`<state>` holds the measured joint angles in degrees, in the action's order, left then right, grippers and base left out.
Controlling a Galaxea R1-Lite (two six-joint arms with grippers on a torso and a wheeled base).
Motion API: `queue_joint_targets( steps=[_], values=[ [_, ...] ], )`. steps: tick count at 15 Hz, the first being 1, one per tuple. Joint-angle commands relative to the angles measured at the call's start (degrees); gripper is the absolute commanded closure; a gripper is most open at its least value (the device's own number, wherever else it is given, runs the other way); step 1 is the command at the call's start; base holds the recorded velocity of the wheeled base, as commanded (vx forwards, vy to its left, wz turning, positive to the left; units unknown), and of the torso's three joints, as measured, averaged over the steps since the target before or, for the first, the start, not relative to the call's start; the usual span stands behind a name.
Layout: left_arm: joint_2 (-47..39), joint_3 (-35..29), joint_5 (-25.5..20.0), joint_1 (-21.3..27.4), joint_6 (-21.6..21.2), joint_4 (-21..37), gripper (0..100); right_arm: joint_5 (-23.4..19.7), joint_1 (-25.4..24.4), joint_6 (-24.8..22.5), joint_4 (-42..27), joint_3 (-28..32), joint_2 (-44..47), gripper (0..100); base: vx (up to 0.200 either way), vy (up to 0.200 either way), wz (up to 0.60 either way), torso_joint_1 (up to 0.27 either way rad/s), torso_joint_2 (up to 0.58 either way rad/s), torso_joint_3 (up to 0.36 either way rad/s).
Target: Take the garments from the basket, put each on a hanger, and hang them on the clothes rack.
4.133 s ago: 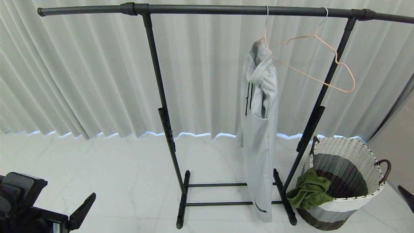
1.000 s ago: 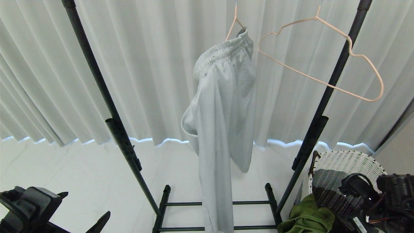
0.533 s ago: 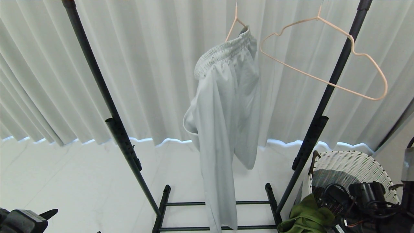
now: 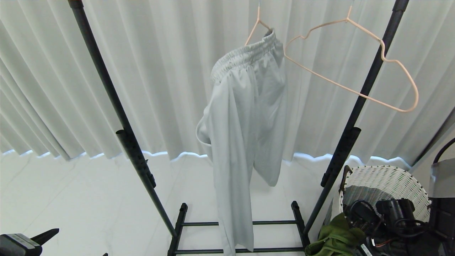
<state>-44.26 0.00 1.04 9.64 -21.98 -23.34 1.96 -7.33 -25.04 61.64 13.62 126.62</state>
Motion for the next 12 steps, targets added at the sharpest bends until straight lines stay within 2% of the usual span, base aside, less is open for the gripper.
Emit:
queue_joint_targets(
  steps=[1,2,4,9,10,12],
  values=[
    [-0.2,0.0,0.0,0.5,0.0,0.0,0,0.1,-0.4,0.0,0.0,-0.1,-0.6,0,0.0,0.0,0.0,0.0,0.0,0.0],
    [-0.2,0.0,0.0,0.5,0.0,0.0,0,0.8,-0.4,0.0,0.0,-0.3,-0.1,0,0.0,0.0,0.0,0.0,0.0,0.0],
    [-0.2,0.0,0.0,0.5,0.0,0.0,0,4.8,-0.3,0.2,0.0,-0.6,1.0,0,0.0,0.0,0.0,0.0,0.0,0.0],
    [-0.2,0.0,0.0,0.5,0.0,0.0,0,5.4,-0.4,0.8,-0.1,-0.7,1.4,0,0.0,0.0,0.0,0.0,0.0,0.0],
    [-0.2,0.0,-0.1,0.5,0.0,0.0,0,5.4,-0.4,0.8,-0.1,-0.7,1.3,100,0.0,0.0,0.0,0.0,0.0,0.0],
    [-0.1,0.0,-0.1,0.5,0.0,0.0,0,5.5,-0.7,0.7,-0.1,-1.0,0.8,100,0.0,0.0,0.0,0.0,0.0,0.0]
  ],
)
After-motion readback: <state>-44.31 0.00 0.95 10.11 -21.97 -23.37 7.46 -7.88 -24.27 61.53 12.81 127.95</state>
